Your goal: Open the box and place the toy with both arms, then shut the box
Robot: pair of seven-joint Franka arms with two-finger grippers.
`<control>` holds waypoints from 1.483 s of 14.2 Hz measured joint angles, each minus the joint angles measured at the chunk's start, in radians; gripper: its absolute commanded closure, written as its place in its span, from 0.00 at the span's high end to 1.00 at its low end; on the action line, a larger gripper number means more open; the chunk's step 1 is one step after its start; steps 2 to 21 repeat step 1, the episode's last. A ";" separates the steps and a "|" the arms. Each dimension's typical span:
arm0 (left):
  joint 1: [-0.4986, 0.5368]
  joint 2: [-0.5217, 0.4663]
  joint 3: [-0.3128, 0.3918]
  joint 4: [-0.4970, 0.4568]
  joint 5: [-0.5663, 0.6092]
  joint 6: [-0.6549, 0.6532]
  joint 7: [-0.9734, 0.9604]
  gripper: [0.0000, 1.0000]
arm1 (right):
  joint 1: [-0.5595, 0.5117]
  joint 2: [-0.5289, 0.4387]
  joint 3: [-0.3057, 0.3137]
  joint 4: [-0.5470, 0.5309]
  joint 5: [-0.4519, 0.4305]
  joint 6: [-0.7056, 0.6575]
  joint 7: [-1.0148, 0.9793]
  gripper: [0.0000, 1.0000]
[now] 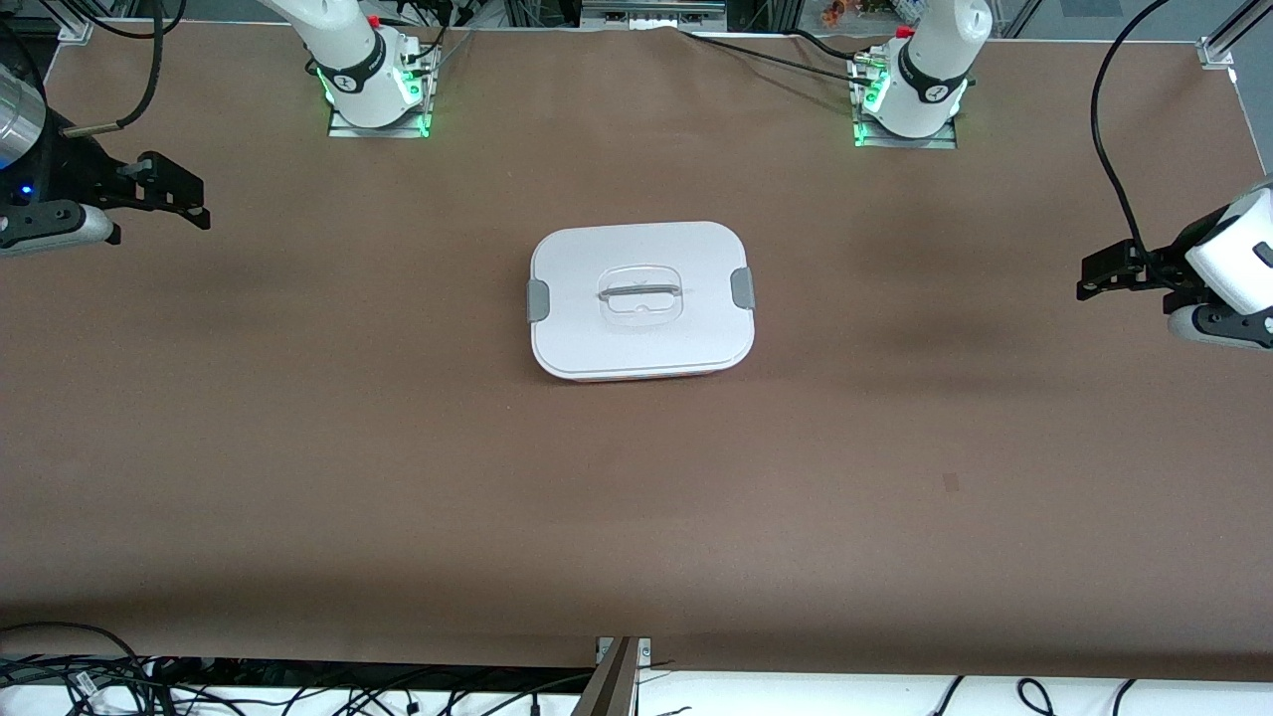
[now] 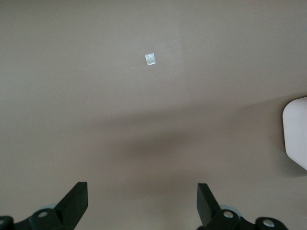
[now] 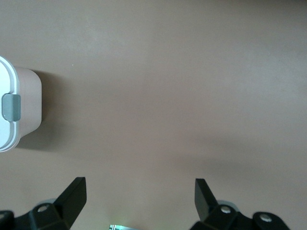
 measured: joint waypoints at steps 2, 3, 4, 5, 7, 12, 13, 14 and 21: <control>0.000 0.000 0.000 0.001 0.000 0.000 0.000 1.00 | 0.000 0.000 0.000 0.000 0.000 0.000 0.000 1.00; 0.000 0.000 0.000 0.001 0.000 0.000 0.000 1.00 | 0.000 0.000 0.000 0.000 0.000 0.000 0.000 1.00; 0.000 0.000 0.000 0.001 0.000 0.000 0.000 1.00 | 0.000 0.000 0.000 0.000 0.000 0.000 0.000 1.00; 0.000 0.000 0.000 0.001 0.000 0.000 0.000 1.00 | 0.000 0.000 0.000 0.000 0.000 0.000 0.000 1.00; 0.000 0.000 0.000 0.001 0.000 0.000 0.000 1.00 | 0.000 0.000 0.000 0.000 0.000 0.000 0.000 1.00; 0.000 0.000 0.000 0.001 0.000 0.000 0.000 1.00 | 0.000 0.000 0.000 0.000 0.000 0.000 0.000 1.00; 0.000 0.000 0.000 0.001 0.000 0.000 0.000 1.00 | 0.000 0.000 0.000 0.000 0.000 0.000 0.000 1.00; 0.000 0.000 0.000 0.001 0.000 0.000 0.000 1.00 | 0.000 0.000 0.000 0.000 0.000 0.000 0.000 1.00; 0.000 0.000 0.000 0.001 0.000 0.000 0.000 1.00 | 0.000 0.000 0.000 0.000 0.000 0.000 0.000 1.00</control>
